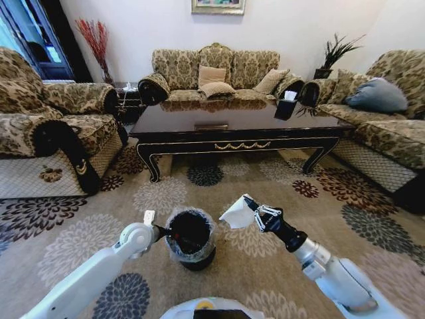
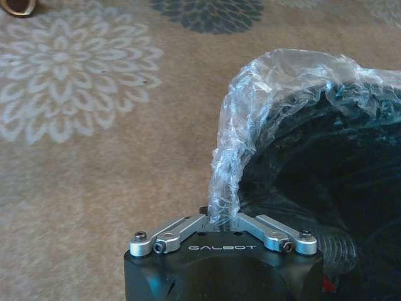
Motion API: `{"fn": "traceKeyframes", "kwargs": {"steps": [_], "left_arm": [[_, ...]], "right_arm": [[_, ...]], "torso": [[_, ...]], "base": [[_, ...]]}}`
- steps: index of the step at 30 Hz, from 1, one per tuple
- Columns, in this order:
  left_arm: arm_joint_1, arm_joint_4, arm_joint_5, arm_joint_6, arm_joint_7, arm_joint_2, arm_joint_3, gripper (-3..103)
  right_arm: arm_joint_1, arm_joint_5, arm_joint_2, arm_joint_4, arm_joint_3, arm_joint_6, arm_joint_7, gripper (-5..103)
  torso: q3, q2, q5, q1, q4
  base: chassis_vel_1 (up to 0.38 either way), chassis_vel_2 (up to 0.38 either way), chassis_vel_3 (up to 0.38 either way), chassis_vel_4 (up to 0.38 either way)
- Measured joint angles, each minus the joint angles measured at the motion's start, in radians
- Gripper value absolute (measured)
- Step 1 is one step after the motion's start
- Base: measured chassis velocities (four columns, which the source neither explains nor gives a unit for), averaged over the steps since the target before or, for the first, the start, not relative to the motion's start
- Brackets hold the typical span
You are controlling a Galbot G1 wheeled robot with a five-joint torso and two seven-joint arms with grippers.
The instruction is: Move to the front of the table and pick up the trash from the floor, then place it into the trash bin.
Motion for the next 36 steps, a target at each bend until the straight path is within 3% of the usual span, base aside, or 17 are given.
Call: {"fn": "traceKeyframes", "kwargs": {"steps": [11, 18, 36], "left_arm": [[-0.104, 0.011, -0.012, 0.0, -0.037, -0.051, 0.144, 0], [-0.192, 0.016, -0.059, 0.001, -0.05, -0.061, 0.24, 0], [-0.239, -0.011, -0.104, 0.0, -0.062, -0.064, 0.299, 0]], "right_arm": [[-0.044, -0.014, -0.002, 0.095, 0.033, 0.003, -0.036, 0], [-0.058, -0.045, 0.015, 0.087, -0.007, 0.006, -0.048, 0], [0.063, -0.054, 0.003, -0.072, -0.103, -0.004, -0.043, 0]], "torso": [[0.0, 0.0, 0.0001, 0.0, 0.0002], [0.0, 0.0, 0.0001, 0.0, 0.0], [0.0, 0.0, 0.0, 0.0, 0.0003]], "base": [[0.0, 0.0, 0.0, 0.0], [0.0, 0.0, 0.0, 0.0], [0.0, 0.0, 0.0, 0.0]]}}
